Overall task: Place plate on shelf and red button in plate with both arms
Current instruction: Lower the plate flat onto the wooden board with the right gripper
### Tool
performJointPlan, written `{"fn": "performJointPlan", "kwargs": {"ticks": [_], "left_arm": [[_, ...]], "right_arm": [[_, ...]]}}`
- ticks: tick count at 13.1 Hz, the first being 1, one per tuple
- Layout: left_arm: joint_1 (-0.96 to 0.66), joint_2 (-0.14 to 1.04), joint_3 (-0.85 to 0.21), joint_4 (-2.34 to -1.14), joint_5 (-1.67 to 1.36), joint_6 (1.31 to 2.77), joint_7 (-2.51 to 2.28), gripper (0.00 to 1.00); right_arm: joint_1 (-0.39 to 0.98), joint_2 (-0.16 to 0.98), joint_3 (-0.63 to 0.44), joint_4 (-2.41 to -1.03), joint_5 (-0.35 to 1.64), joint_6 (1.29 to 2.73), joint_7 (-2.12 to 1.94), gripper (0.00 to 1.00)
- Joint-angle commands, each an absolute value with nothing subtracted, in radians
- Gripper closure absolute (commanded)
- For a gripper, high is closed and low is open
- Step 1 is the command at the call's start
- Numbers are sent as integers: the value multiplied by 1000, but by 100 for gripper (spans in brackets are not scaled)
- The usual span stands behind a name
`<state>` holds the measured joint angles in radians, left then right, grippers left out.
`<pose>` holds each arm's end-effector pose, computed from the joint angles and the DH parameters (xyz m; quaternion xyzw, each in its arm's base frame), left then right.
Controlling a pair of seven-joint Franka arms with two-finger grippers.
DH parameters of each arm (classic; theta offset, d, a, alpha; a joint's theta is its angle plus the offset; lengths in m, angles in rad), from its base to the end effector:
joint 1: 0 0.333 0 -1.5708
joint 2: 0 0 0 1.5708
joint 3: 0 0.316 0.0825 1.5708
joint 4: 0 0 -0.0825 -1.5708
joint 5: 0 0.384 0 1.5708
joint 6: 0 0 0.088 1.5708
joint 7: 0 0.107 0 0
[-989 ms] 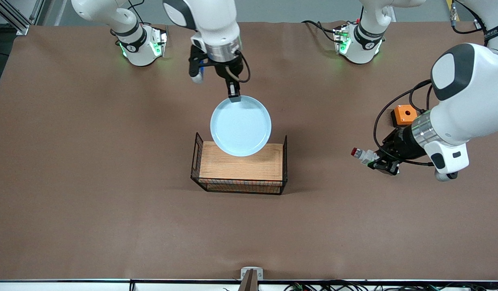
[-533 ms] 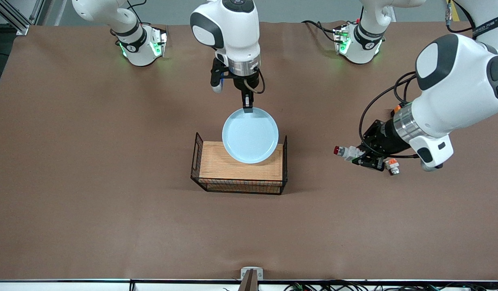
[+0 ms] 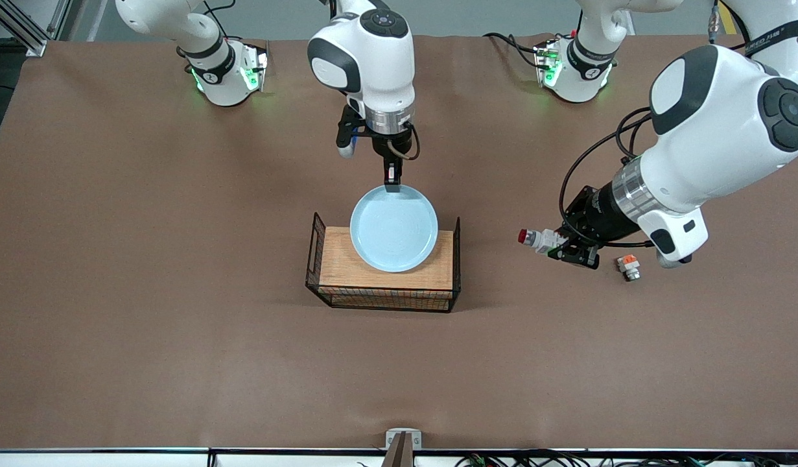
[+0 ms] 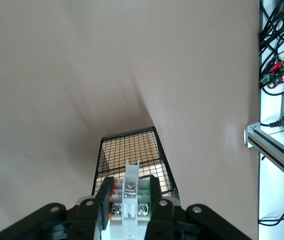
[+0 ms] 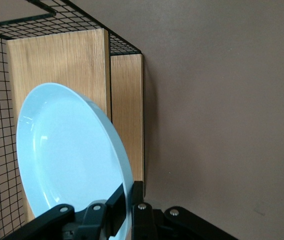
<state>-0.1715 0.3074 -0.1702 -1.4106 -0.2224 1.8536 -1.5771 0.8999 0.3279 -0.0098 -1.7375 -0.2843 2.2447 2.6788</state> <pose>0.6283 -0.2247 0.5457 0.7887 0.5960 -0.0696 0.1334 0.4232 0.5107 0.4074 -0.6783 0.7195 -0.0982 0.1119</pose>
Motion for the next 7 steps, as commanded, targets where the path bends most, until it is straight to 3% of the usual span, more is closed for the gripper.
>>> {"fn": "performJointPlan", "kwargs": {"ticks": [1,7], "left_arm": [[-181,324,-169,-1376,-235,1841,-1598,79],[-183,334,-169,-1376,-235,1845,-1597,79]], "right_arm": [[899,322,-15,-1747,-328,2264,2717,100],[885,359,-23,-1747,-364,2296,2718,100]]}}
